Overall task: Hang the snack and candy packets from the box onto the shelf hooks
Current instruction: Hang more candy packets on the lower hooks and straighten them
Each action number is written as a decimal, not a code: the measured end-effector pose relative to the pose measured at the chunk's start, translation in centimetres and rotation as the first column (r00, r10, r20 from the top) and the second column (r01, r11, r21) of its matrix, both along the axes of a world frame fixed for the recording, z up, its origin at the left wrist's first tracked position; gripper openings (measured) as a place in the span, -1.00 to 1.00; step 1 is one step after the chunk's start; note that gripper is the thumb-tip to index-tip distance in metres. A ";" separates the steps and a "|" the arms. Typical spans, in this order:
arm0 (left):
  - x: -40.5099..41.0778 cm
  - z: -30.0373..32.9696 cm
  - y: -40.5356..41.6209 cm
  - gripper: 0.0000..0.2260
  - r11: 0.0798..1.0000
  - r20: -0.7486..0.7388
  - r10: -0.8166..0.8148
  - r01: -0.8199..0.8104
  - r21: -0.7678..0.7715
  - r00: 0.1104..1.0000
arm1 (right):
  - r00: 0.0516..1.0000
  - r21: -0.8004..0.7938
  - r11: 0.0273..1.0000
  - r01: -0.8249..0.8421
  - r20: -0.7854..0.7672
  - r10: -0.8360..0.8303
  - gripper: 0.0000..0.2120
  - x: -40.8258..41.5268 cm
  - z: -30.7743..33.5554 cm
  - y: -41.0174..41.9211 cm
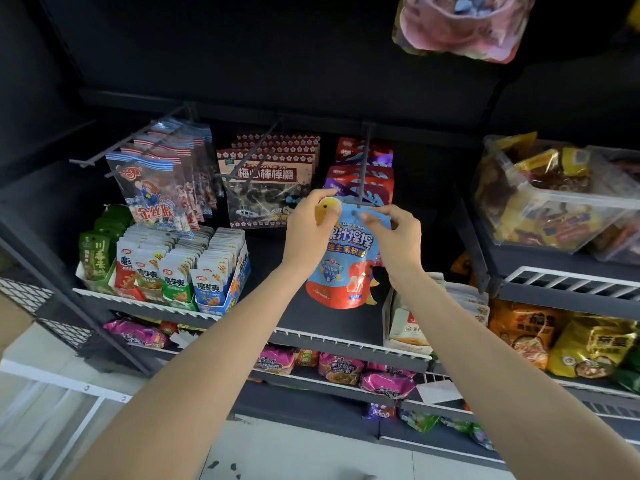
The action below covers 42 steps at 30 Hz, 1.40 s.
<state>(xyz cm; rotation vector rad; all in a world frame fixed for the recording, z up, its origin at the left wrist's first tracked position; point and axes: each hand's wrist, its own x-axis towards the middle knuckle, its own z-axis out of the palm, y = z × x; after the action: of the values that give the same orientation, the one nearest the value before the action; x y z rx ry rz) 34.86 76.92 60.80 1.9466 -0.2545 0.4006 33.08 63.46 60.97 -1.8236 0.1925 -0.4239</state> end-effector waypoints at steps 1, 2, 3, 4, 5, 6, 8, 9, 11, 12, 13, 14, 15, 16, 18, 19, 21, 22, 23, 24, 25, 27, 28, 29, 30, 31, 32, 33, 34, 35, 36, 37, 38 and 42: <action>0.0 -0.1 0.1 -0.78 0.998 0.027 0.008 -0.009 0.058 1.000 | 1.000 -0.034 0.999 0.001 0.002 -0.001 -0.92 0.1 -0.1 -0.1; 0.0 0.0 0.3 -0.78 0.993 0.048 0.017 -0.022 0.112 0.999 | 1.000 -0.074 0.997 0.005 0.004 -0.005 -0.91 0.0 0.0 -0.3; 0.0 0.1 0.4 -0.78 0.985 0.071 0.026 -0.038 0.169 0.997 | 1.000 -0.114 0.994 0.006 0.010 -0.004 -0.89 -0.1 0.2 -0.5; -0.1 0.4 0.5 -0.76 0.972 0.101 0.033 -0.056 0.227 0.994 | 1.000 -0.158 0.987 0.002 0.025 0.002 -0.87 -0.1 0.4 -0.7; -0.3 0.7 0.6 -0.74 0.957 0.133 0.035 -0.072 0.282 0.991 | 0.999 -0.203 0.979 0.000 0.041 0.009 -0.88 -0.2 0.6 -0.8; -0.5 1.0 0.7 -0.73 0.940 0.159 0.028 -0.080 0.331 0.987 | 0.998 -0.249 0.969 -0.004 0.057 0.019 -0.90 -0.2 0.9 -1.0; -0.8 1.5 0.8 -0.72 0.904 0.200 -0.003 -0.083 0.420 0.980 | 0.997 -0.318 0.948 -0.003 0.067 0.026 -0.92 -0.3 1.3 -1.2; -0.9 1.7 0.8 -0.72 0.881 0.209 -0.020 -0.081 0.466 0.978 | 0.997 -0.354 0.935 0.001 0.078 0.028 -0.90 -0.4 1.6 -1.3; -1.0 1.9 0.7 -0.69 0.836 0.202 -0.044 -0.075 0.544 0.978 | 0.992 -0.466 0.885 0.011 0.114 0.047 -0.81 -0.4 1.9 -1.5; -1.1 2.1 0.6 -0.67 0.825 0.191 -0.043 -0.073 0.561 0.981 | 0.991 -0.525 0.851 -0.001 0.115 0.071 -0.74 -0.5 2.0 -1.5; -1.2 2.2 0.5 -0.64 0.829 0.175 -0.037 -0.068 0.556 0.984 | 0.990 -0.571 0.820 -0.029 0.098 0.103 -0.66 -0.4 2.1 -1.5; -1.4 2.3 0.3 -0.63 0.846 0.159 -0.029 -0.061 0.530 0.987 | 0.988 -0.600 0.797 -0.069 0.071 0.139 -0.61 -0.5 2.2 -1.6; -1.5 2.4 0.2 -0.63 0.866 0.145 -0.021 -0.054 0.497 0.989 | 0.984 -0.612 0.783 -0.113 0.038 0.172 -0.59 -0.7 2.3 -1.6; -1.5 2.6 0.1 -0.64 0.882 0.132 -0.009 -0.054 0.468 0.991 | 0.980 -0.619 0.771 -0.150 0.013 0.201 -0.59 -0.8 2.3 -1.7; -1.4 2.8 0.1 -0.68 0.911 0.098 0.038 -0.075 0.406 0.994 | 0.972 -0.628 0.753 -0.196 -0.022 0.235 -0.60 -1.0 2.3 -1.9; -1.3 3.0 0.2 -0.70 0.924 0.082 0.071 -0.096 0.369 0.994 | 0.970 -0.629 0.750 -0.203 -0.026 0.241 -0.60 -1.1 2.3 -2.1; -1.5 3.3 0.4 -0.71 0.942 0.045 0.128 -0.135 0.309 0.991 | 0.972 -0.607 0.769 -0.198 -0.020 0.234 -0.60 -1.1 2.5 -2.4; -1.6 3.4 0.5 -0.71 0.945 0.017 0.142 -0.141 0.296 0.990 | 0.973 -0.593 0.782 -0.195 -0.016 0.231 -0.60 -1.1 2.6 -2.5; -1.7 3.4 0.5 -0.71 0.944 -0.010 0.148 -0.139 0.298 0.989 | 0.972 -0.581 0.790 -0.198 -0.015 0.232 -0.61 -1.1 2.8 -2.6; -1.8 3.3 0.6 -0.71 0.943 -0.034 0.147 -0.130 0.306 0.989 | 0.970 -0.574 0.792 -0.209 -0.021 0.241 -0.62 -1.1 2.9 -2.8; -1.8 3.2 0.6 -0.71 0.942 -0.052 0.142 -0.119 0.314 0.988 | 0.967 -0.573 0.788 -0.227 -0.034 0.253 -0.62 -1.1 2.9 -2.9; -1.9 3.0 0.6 -0.69 0.946 -0.076 0.129 -0.100 0.310 0.989 | 0.959 -0.574 0.777 -0.260 -0.062 0.275 -0.62 -1.2 2.8 -3.1; -1.9 2.9 0.7 -0.68 0.950 -0.088 0.121 -0.089 0.299 0.989 | 0.958 -0.568 0.778 -0.268 -0.069 0.280 -0.62 -1.2 2.7 -3.1; -2.0 2.8 0.7 -0.68 0.956 -0.103 0.112 -0.079 0.283 0.988 | 0.957 -0.561 0.782 -0.273 -0.073 0.282 -0.61 -1.2 2.6 -3.1; -2.0 2.6 0.7 -0.67 0.965 -0.126 0.100 -0.065 0.255 0.987 | 0.957 -0.554 0.786 -0.275 -0.077 0.281 -0.60 -1.2 2.6 -3.1; -2.0 2.5 0.7 -0.66 0.978 -0.155 0.082 -0.050 0.201 0.985 | 0.957 -0.549 0.788 -0.277 -0.080 0.280 -0.60 -1.2 2.6 -3.1; -1.9 2.3 0.8 -0.66 0.992 -0.187 0.059 -0.037 0.119 0.981 | 0.957 -0.547 0.790 -0.276 -0.080 0.279 -0.59 -1.2 2.6 -3.0; -1.8 2.2 0.8 -0.67 0.999 -0.219 0.042 -0.037 0.030 0.975 | 0.958 -0.545 0.792 -0.274 -0.077 0.278 -0.59 -1.2 2.5 -3.0; -1.7 2.2 0.9 -0.69 0.998 -0.250 0.035 -0.048 -0.046 0.967 | 0.958 -0.542 0.795 -0.271 -0.075 0.276 -0.59 -1.1 2.6 -2.9; -1.7 2.3 1.0 -0.72 0.994 -0.276 0.033 -0.060 -0.090 0.961 | 0.960 -0.539 0.799 -0.267 -0.074 0.272 -0.59 -1.1 2.6 -2.9; -1.6 2.4 1.0 -0.73 0.993 -0.292 0.033 -0.065 -0.101 0.956 | 0.961 -0.538 0.801 -0.263 -0.073 0.267 -0.60 -1.0 2.6 -2.8; -1.6 2.3 1.1 -0.72 0.994 -0.299 0.035 -0.064 -0.089 0.954 | 0.962 -0.538 0.801 -0.261 -0.075 0.263 -0.60 -1.0 2.6 -2.8; -1.5 2.3 1.0 -0.70 0.996 -0.300 0.035 -0.057 -0.064 0.953 | 0.962 -0.537 0.801 -0.263 -0.079 0.262 -0.60 -1.0 2.6 -2.8; -1.9 2.8 0.8 -0.68 0.988 -0.247 0.062 -0.025 0.150 0.967 | 0.962 -0.546 0.796 -0.262 -0.086 0.258 -0.60 -0.8 2.7 -2.8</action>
<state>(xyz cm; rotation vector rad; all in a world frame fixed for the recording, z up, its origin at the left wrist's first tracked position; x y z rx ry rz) 32.97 77.71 63.56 2.1258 -0.0776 0.1636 32.26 60.66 63.67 -2.3858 -0.2057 -0.2910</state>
